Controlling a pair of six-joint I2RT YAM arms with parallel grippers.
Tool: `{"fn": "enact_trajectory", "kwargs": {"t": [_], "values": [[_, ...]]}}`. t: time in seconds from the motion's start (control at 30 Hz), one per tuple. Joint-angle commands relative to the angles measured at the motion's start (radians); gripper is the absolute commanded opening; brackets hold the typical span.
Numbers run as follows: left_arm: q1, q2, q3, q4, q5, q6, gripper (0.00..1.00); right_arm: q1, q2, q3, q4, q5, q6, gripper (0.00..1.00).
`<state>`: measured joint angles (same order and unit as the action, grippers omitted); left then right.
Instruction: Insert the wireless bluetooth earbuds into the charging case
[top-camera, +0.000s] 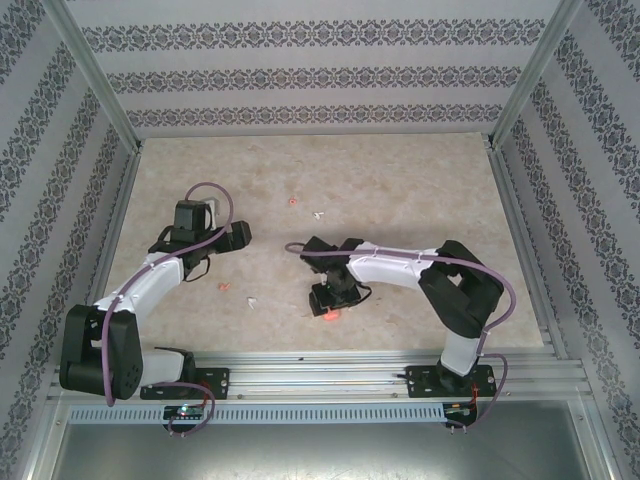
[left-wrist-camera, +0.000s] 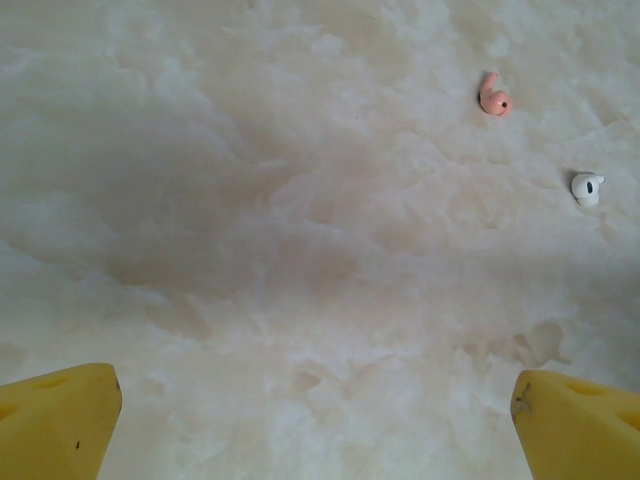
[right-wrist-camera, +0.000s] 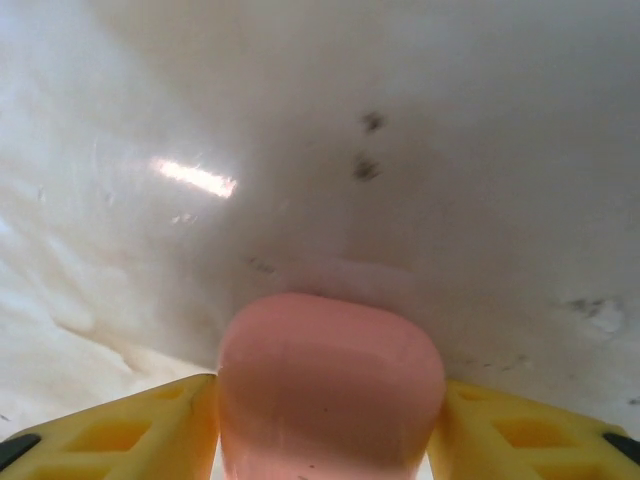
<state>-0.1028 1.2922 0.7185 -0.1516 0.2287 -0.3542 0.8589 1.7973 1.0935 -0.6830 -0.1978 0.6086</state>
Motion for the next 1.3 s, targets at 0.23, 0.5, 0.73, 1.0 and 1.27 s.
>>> {"fn": "enact_trajectory", "kwargs": {"t": [0.23, 0.5, 0.73, 1.0, 1.27], "values": [[-0.08, 0.048, 0.037, -0.03, 0.001, -0.022, 1.0, -0.212, -0.105, -0.035, 0.158, -0.083, 0.161, 0.72], [-0.34, 0.058, 0.1, -0.065, 0.012, 0.161, 1.0, -0.328, -0.17, -0.048, 0.133, -0.139, 0.056, 0.68], [-0.443, 0.091, 0.039, -0.036, 0.061, 0.045, 0.89, -0.318, -0.092, -0.059, 0.117, -0.191, -0.102, 0.57], [-0.443, 0.078, 0.036, -0.064, 0.037, 0.032, 0.9, -0.219, -0.18, -0.073, 0.08, -0.128, -0.334, 0.84], [-0.443, 0.066, 0.004, -0.024, 0.031, -0.005, 0.92, -0.138, -0.1, 0.033, -0.098, 0.011, -0.533, 0.95]]}}
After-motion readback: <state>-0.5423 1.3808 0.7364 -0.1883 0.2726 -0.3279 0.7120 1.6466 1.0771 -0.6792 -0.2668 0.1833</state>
